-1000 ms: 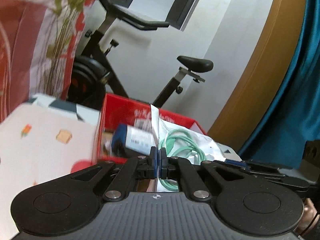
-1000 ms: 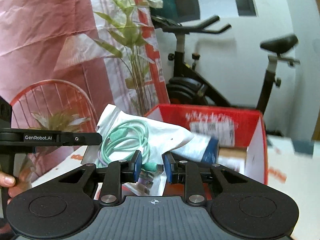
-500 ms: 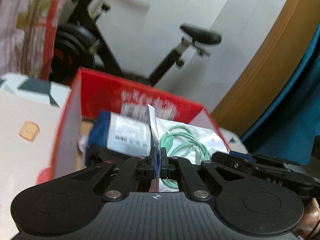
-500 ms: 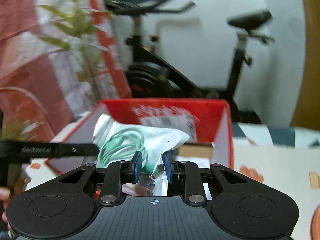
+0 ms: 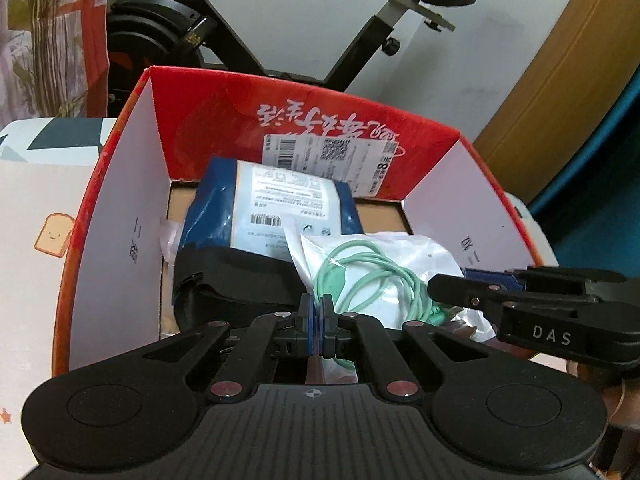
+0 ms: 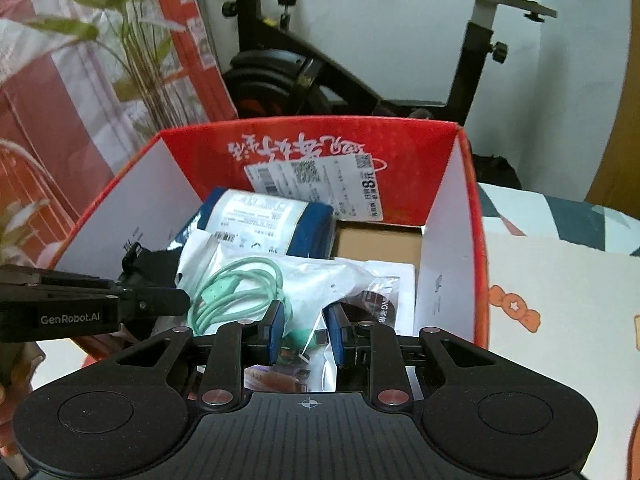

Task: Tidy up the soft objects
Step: 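Lower the cable bag into the red box and open the left tool, then move the left tool back toward the green leaf-shaped pouch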

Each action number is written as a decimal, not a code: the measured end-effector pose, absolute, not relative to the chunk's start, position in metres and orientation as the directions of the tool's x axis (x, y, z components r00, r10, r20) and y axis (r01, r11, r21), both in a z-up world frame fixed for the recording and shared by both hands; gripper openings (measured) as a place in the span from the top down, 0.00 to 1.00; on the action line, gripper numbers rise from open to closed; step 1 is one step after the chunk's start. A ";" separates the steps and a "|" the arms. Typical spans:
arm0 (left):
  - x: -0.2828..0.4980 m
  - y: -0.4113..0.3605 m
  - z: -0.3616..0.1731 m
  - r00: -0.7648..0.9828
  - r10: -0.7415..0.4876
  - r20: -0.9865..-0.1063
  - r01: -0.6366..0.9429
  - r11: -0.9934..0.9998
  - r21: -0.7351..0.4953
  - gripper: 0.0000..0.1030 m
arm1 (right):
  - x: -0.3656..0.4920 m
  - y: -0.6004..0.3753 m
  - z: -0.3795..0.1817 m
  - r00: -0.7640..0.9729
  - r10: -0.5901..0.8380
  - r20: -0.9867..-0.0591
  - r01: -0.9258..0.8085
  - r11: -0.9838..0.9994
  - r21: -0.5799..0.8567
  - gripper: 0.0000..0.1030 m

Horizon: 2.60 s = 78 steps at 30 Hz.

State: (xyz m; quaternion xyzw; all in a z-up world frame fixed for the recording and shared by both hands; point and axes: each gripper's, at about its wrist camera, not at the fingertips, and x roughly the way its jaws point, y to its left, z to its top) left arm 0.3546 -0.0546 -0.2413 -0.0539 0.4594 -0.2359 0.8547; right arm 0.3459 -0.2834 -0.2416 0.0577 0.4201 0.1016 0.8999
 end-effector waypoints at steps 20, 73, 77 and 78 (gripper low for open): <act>0.348 -0.049 -0.234 0.488 -0.427 -0.762 0.373 0.891 -0.260 0.91 | 0.375 -0.273 -0.263 0.435 0.192 -0.880 -0.124 0.980 0.153 0.76; 0.184 0.000 -0.232 0.726 -0.180 -0.663 0.196 0.979 -0.051 0.00 | 0.148 -0.314 -0.291 0.777 0.129 -0.616 -0.087 0.991 0.098 0.16; 0.182 -0.004 -0.242 0.693 -0.202 -0.692 0.224 0.973 -0.060 0.00 | 0.148 -0.317 -0.305 0.758 0.155 -0.634 -0.093 0.987 0.130 0.24; 0.181 -0.005 -0.243 0.690 -0.206 -0.693 0.228 0.972 -0.061 0.00 | 0.149 -0.317 -0.307 0.755 0.157 -0.636 -0.094 0.987 0.132 0.24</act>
